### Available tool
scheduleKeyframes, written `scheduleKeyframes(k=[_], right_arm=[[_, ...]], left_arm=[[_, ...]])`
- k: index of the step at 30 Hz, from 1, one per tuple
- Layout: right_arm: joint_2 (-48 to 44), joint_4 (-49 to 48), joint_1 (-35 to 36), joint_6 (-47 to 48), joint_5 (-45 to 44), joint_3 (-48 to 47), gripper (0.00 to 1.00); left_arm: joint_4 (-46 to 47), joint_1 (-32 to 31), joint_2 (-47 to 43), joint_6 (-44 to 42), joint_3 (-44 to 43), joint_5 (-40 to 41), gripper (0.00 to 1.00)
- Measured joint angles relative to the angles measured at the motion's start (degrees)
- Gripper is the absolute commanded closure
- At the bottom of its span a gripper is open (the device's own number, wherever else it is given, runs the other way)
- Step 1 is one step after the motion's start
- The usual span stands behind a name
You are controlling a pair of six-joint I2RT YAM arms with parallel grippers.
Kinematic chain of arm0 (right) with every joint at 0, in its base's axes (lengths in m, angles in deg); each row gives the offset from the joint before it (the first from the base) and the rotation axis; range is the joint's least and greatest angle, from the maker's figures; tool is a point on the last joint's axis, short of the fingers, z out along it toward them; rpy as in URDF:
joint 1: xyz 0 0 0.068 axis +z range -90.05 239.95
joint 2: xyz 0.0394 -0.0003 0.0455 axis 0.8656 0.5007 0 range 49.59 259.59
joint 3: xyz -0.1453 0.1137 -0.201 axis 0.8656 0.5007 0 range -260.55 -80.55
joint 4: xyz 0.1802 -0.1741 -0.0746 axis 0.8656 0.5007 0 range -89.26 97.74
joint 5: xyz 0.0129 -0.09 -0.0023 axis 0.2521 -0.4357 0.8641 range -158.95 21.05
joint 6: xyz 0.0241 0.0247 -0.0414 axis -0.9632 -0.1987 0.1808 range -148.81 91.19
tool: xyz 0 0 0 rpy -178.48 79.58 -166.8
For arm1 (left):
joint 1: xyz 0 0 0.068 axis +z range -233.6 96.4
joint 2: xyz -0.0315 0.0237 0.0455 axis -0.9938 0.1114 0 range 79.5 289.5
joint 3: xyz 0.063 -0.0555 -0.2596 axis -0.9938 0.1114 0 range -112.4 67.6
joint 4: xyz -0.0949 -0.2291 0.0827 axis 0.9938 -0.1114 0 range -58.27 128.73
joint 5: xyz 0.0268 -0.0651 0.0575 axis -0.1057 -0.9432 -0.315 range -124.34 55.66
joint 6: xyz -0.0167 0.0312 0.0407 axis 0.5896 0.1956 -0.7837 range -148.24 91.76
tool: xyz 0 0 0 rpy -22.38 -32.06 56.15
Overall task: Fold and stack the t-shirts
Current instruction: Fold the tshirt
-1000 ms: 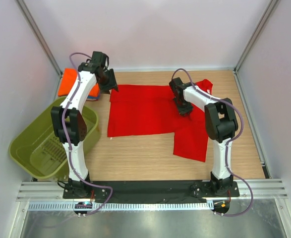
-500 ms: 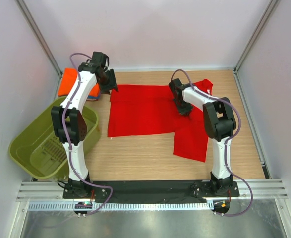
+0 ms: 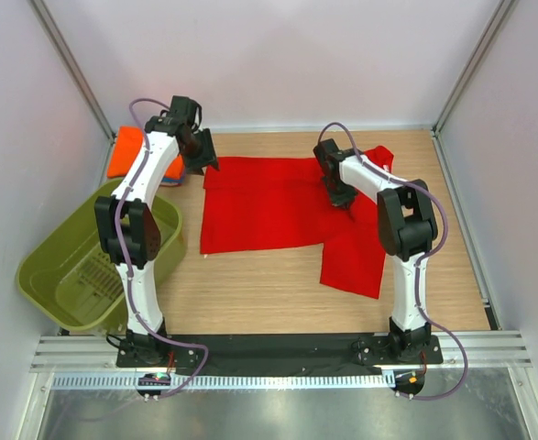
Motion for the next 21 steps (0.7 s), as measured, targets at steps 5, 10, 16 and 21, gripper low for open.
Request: scheduleKeyframes(k=[5,10,16,21], right_arm=[[1.01,0.15,-0.15,0.02,0.48,-3.3,0.77],[2.58,0.15,-0.37,0.04,0.72,-3.91,0.76],[3.1,0.07,-0.74,0.17,1.07,-3.87,0.78],[3.1,-0.13,-0.83,0.22,2.01,-3.54,0.79]], left_arm=[[0.04,0.0,0.11,-0.02,0.39,0.15,0.51],[0.02,0.0,2.19,-0.04,0.76,0.92,0.51],[-0.09,0.0,4.39,-0.04,0.96,1.29,0.51],[-0.07,0.0,4.39,-0.04,0.98,1.62,0.51]])
